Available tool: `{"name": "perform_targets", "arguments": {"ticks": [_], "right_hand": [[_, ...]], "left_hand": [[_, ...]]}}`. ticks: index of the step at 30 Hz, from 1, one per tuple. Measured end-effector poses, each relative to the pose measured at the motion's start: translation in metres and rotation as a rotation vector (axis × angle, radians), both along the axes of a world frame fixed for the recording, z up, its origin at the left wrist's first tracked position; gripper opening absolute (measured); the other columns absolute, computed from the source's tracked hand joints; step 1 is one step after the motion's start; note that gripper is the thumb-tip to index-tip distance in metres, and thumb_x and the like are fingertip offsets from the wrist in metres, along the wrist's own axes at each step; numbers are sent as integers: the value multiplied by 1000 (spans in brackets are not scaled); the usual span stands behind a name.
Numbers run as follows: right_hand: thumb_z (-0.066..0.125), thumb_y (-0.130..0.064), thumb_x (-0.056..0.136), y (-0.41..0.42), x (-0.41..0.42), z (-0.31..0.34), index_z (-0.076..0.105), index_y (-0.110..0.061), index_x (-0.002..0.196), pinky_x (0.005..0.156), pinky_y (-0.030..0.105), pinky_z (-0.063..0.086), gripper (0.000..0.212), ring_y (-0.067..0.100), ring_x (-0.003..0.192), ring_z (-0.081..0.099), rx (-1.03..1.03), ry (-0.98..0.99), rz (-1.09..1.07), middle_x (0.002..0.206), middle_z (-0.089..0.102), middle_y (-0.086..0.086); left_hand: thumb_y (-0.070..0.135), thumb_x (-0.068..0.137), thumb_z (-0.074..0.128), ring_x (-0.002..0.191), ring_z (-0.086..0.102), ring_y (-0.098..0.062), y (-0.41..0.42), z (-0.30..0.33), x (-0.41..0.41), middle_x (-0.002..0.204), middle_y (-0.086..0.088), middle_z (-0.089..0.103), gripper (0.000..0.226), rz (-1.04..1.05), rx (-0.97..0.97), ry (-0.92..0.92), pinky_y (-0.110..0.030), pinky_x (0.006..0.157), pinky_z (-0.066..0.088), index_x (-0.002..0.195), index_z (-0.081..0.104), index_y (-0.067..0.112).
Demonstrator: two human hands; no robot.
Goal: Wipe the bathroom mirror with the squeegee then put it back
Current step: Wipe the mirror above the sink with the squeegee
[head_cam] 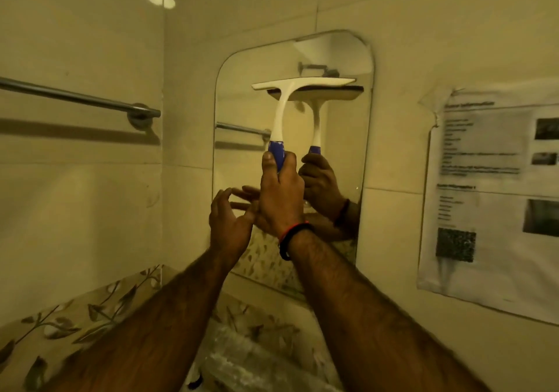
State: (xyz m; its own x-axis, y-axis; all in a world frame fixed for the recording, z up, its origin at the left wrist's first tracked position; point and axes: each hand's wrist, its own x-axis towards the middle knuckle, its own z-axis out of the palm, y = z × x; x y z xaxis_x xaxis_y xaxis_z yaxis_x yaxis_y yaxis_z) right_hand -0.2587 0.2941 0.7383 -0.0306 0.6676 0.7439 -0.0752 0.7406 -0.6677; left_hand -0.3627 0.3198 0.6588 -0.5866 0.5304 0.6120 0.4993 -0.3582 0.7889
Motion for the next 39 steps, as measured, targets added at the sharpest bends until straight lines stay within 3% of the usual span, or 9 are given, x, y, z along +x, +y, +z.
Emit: {"name": "perform_targets", "arguments": {"ticks": [2, 5, 7, 14, 18, 24, 31, 36, 39], "right_hand": [[42, -42, 99, 3, 6, 16, 45, -12, 120, 42, 8, 39, 37, -3, 52, 54, 31, -4, -40, 75, 51, -6], [40, -44, 99, 4, 14, 36, 43, -14, 122, 55, 29, 54, 38, 7, 59, 53, 53, -25, -57, 76, 53, -4], [40, -44, 99, 5, 17, 46, 43, -14, 121, 57, 32, 55, 37, 10, 60, 54, 66, -41, -75, 76, 53, -3], [40, -43, 99, 7, 25, 59, 44, -12, 119, 53, 28, 49, 37, 13, 63, 55, 27, -44, -66, 83, 57, 6], [40, -44, 99, 10, 29, 52, 44, -13, 120, 59, 33, 56, 38, 13, 65, 56, 23, -48, -85, 87, 58, 8], [39, -46, 98, 12, 28, 30, 44, -14, 122, 64, 30, 55, 40, 12, 70, 57, 6, -47, -86, 92, 60, 7], [42, -46, 97, 7, 26, -16, 46, -17, 120, 57, 22, 48, 37, 8, 66, 56, -60, -34, -37, 87, 58, 3], [42, -46, 97, 2, 28, -59, 46, -28, 112, 60, 20, 50, 23, 6, 73, 61, -91, -50, -35, 88, 60, -6], [42, -47, 96, -5, 27, -84, 47, -34, 110, 68, 31, 58, 20, 7, 82, 64, -134, -33, -14, 92, 61, -10]], "left_hand": [[46, 84, 69, 135, 39, -23, 5, -3, 2, 154, -6, 33, 77, -2, -29, 21, -25, 92, 39, 147, 31, 22], [68, 71, 62, 141, 31, -31, 8, -6, 5, 154, -7, 33, 97, -23, -85, 26, -51, 108, 40, 148, 28, 22], [75, 64, 54, 143, 25, -31, 7, -8, 7, 157, -6, 27, 104, 22, -103, 54, -57, 110, 35, 150, 27, 22], [51, 81, 69, 146, 17, -30, 13, -13, 8, 162, -1, 16, 89, 99, -130, 129, -57, 112, 31, 152, 24, 23], [50, 79, 72, 146, 18, -29, 15, -15, 10, 161, -1, 17, 92, 144, -137, 151, -53, 113, 30, 152, 24, 22], [56, 78, 69, 145, 20, -30, 15, -19, 11, 161, -3, 19, 93, 168, -141, 125, -56, 112, 32, 151, 25, 21], [50, 80, 70, 147, 15, -30, 5, -24, 9, 162, -4, 16, 89, 177, -138, 121, -55, 114, 26, 151, 25, 23], [53, 81, 68, 147, 15, -30, -4, -29, 5, 162, -4, 15, 89, 181, -156, 99, -54, 113, 24, 151, 24, 22], [55, 81, 66, 147, 14, -30, -7, -35, 2, 162, -2, 13, 89, 171, -181, 86, -55, 113, 24, 152, 22, 24]]}}
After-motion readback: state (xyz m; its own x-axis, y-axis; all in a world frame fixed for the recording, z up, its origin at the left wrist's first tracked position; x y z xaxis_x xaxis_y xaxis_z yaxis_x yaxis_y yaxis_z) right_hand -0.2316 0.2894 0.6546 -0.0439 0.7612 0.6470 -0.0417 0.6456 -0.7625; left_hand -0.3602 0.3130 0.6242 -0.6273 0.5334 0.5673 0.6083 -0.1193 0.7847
